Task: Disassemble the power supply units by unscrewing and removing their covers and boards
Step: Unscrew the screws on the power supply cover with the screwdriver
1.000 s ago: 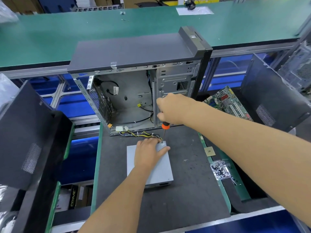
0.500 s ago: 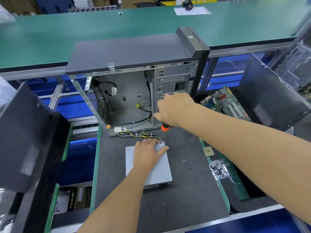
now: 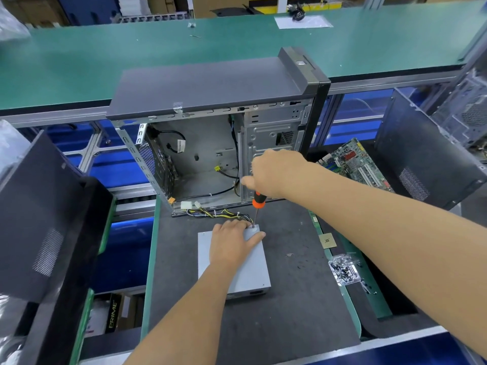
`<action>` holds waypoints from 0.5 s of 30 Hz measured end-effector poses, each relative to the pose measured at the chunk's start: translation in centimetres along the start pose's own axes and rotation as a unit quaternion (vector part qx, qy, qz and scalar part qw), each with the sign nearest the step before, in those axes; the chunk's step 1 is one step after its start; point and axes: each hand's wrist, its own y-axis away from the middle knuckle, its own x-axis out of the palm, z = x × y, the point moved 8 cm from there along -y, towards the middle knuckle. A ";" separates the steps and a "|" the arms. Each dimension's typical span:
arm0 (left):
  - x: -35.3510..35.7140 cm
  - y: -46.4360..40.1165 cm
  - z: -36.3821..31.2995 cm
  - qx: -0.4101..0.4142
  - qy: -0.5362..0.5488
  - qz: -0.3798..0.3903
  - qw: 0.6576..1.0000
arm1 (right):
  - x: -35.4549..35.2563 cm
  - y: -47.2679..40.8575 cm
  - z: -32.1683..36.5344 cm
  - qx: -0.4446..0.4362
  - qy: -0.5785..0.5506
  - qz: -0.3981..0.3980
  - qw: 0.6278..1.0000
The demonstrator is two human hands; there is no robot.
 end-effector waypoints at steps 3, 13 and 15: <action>-0.1 0.1 0.0 -0.002 0.000 -0.002 1.000 | 0.5 0.1 0.6 -0.052 -0.057 0.026 0.997; -0.2 0.1 -0.1 -0.002 0.008 -0.010 1.000 | 0.1 0.3 -0.2 -0.025 0.056 -0.007 0.998; -0.2 0.1 -0.1 -0.003 0.008 -0.012 1.000 | 0.4 0.2 -0.2 -0.055 -0.022 0.009 0.998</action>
